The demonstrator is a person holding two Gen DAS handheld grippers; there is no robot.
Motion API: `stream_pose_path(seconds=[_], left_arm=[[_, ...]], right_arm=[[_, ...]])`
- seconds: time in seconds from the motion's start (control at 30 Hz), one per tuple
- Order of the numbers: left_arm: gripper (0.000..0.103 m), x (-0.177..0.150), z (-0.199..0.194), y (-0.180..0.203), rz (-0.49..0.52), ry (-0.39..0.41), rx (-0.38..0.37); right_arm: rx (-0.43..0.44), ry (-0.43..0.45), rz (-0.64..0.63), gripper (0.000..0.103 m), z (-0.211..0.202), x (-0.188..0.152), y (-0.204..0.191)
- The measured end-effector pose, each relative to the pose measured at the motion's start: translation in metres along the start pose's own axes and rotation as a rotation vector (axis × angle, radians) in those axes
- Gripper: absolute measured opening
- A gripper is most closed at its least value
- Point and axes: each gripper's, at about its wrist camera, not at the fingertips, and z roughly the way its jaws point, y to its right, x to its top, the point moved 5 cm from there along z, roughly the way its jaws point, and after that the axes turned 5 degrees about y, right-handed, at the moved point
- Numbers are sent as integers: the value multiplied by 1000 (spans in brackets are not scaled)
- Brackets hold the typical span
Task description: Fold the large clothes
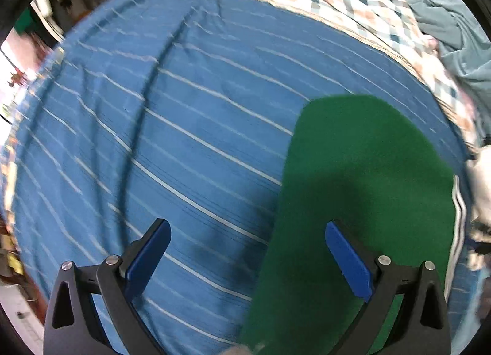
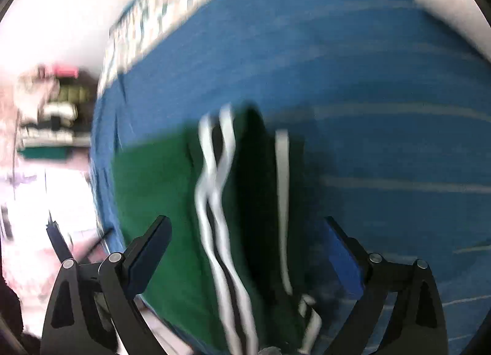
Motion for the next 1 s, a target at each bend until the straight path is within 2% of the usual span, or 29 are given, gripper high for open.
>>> stream_pose_path(seconds=[0.17, 0.23, 0.4, 0.47, 0.5, 0.53, 0.57, 0.63, 0.7, 0.8, 0.83, 0.87, 0.9, 0.93, 1.0], left_arm=[[103, -4, 23, 9, -58, -45, -201], [103, -3, 32, 10, -82, -54, -265], [103, 1, 47, 15, -126, -87, -394], [103, 3, 49, 20, -116, -96, -426], [103, 4, 49, 23, -107, -99, -436], [103, 3, 49, 25, -94, -103, -446], [103, 4, 49, 29, -75, -108, -459], [102, 5, 47, 38, -30, -104, -464], [102, 6, 42, 46, 17, -96, -455], [100, 8, 43, 46, 63, -83, -456], [100, 8, 44, 45, 68, -88, -462], [100, 10, 45, 45, 68, -89, -471], [100, 11, 46, 44, 65, -89, -477], [100, 11, 47, 43, 61, -94, -486], [100, 13, 47, 44, 58, -94, -494]], right_arm=[[79, -146, 1, 99, 59, -28, 23], [166, -193, 41, 102, 79, -32, 28], [255, -199, 21, 101, 94, -26, 19], [247, -210, -5, 101, 107, -25, 4], [247, -211, -9, 92, 111, -25, -1], [270, -216, -10, 53, 114, -26, -9], [291, -223, 3, 52, 117, -27, -14], [303, -209, 47, 44, 120, -30, -21], [381, -187, 155, 41, 114, -35, -24], [490, -162, 275, 41, 104, -46, -18], [467, -157, 274, 46, 104, -48, -15], [396, -145, 235, 52, 105, -50, -11], [332, -135, 204, 69, 108, -50, -9], [290, -139, 171, 71, 111, -51, -9], [289, -143, 148, 71, 116, -51, -15]])
